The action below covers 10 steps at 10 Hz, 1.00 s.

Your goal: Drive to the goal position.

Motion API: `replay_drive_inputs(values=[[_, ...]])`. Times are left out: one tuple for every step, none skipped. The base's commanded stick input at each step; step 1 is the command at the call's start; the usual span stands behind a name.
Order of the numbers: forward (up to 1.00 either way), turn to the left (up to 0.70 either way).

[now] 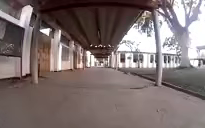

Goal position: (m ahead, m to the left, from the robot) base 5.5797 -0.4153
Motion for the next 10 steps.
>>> replay_drive_inputs(values=[[0.70,0.00],[0.70,0.00],[0.70,0.00],[0.70,0.00],[0.70,0.00],[0.70,0.00],[0.70,0.00],[0.70,0.00],[0.70,0.00],[0.70,0.00]])
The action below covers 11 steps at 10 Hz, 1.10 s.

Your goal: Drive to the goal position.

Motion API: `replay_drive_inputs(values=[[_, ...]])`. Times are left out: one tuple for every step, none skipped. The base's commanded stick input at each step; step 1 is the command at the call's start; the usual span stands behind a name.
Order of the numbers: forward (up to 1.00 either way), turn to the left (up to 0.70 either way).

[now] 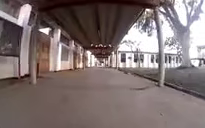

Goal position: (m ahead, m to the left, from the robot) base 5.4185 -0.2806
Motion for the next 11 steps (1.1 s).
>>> replay_drive_inputs(values=[[0.70,0.00],[0.70,0.00],[0.70,0.00],[0.70,0.00],[0.70,0.00],[0.70,0.00],[0.70,0.00],[0.70,0.00],[0.70,0.00],[0.70,0.00],[0.70,0.00]])
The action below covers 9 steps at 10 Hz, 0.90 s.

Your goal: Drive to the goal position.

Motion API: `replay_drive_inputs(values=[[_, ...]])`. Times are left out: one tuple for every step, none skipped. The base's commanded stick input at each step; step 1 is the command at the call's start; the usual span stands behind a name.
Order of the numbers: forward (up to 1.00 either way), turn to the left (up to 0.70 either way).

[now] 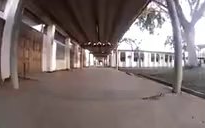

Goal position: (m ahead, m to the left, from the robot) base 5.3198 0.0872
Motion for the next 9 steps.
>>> replay_drive_inputs(values=[[0.70,0.00],[0.70,0.00],[0.70,0.00],[0.70,0.00],[0.70,0.00],[0.70,0.00],[0.70,0.00],[0.70,0.00],[0.70,0.00]])
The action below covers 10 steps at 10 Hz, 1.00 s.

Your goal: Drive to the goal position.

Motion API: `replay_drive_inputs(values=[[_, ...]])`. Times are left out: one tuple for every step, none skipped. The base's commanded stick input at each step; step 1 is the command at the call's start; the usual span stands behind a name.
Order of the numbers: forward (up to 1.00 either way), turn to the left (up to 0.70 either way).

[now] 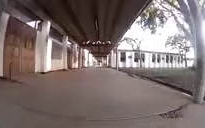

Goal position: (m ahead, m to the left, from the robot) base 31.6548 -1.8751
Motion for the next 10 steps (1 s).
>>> replay_drive_inputs(values=[[0.70,0.00],[0.70,0.00],[0.70,0.00],[0.70,0.00],[0.70,0.00],[0.70,0.00],[0.70,0.00],[0.70,0.00],[0.70,0.00],[0.70,0.00]])
